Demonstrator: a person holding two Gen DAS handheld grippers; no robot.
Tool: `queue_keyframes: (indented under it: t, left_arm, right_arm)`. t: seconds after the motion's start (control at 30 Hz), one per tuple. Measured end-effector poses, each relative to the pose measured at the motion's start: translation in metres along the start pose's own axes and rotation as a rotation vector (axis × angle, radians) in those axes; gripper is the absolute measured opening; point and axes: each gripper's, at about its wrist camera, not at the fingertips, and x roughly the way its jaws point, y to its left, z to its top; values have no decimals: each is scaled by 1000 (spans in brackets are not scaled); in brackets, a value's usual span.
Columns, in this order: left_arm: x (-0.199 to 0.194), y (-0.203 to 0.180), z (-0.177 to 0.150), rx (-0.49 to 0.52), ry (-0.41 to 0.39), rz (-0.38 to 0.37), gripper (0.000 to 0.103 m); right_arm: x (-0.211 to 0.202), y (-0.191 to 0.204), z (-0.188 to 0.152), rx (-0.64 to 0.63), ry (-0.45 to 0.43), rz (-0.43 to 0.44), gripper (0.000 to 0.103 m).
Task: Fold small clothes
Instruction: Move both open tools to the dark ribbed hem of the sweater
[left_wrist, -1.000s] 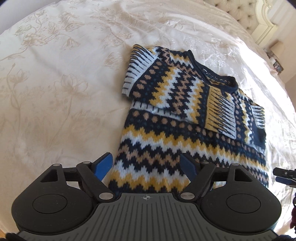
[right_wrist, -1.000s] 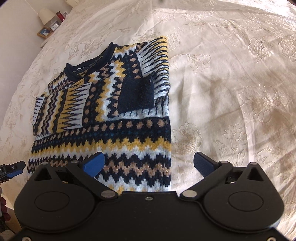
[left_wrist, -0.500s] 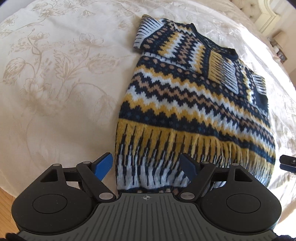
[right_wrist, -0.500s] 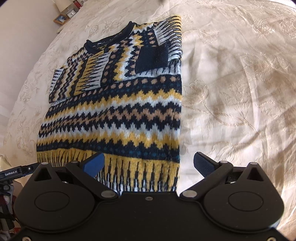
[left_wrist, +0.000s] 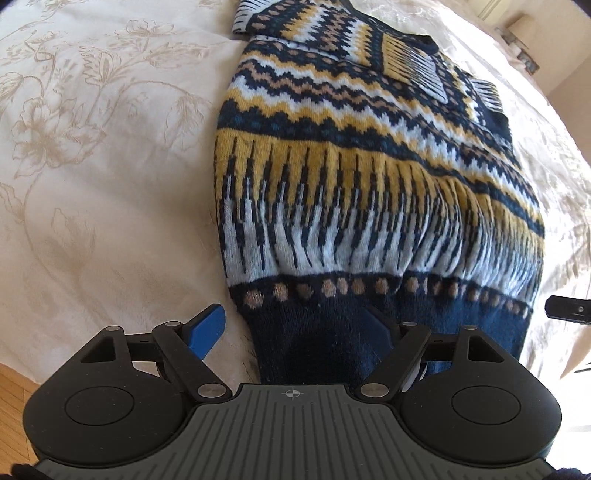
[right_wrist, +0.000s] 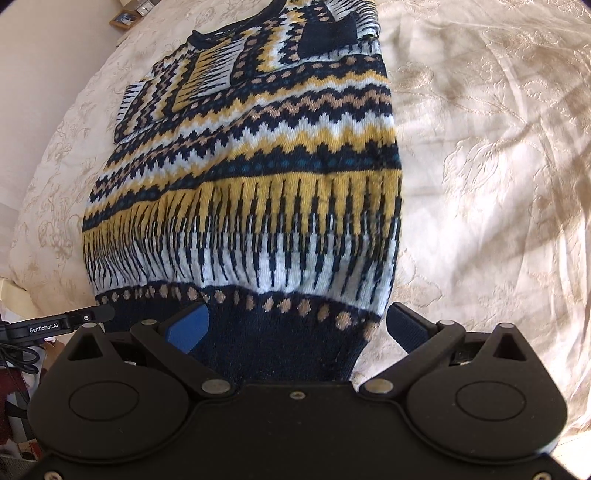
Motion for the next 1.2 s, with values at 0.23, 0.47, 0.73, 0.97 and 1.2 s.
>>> queue_keyframes:
  t: [0.23, 0.47, 0.73, 0.97, 1.2]
  left_arm:
    - [9, 1, -10, 20, 16, -23, 79]
    - [14, 2, -10, 23, 10, -29, 79]
    - [18, 0, -10, 21, 12, -36, 87]
    - [21, -8, -13, 26, -4, -7, 89]
    - [21, -11, -14, 83, 4, 22, 83]
  right_arm:
    - [12, 6, -17, -10, -6, 12, 102]
    - [17, -9, -28, 114, -14, 3, 102]
    - [25, -23, -34, 187, -16, 21, 103]
    - [27, -26, -34, 196, -23, 60, 103]
    - [26, -28, -36, 192, -33, 102, 103]
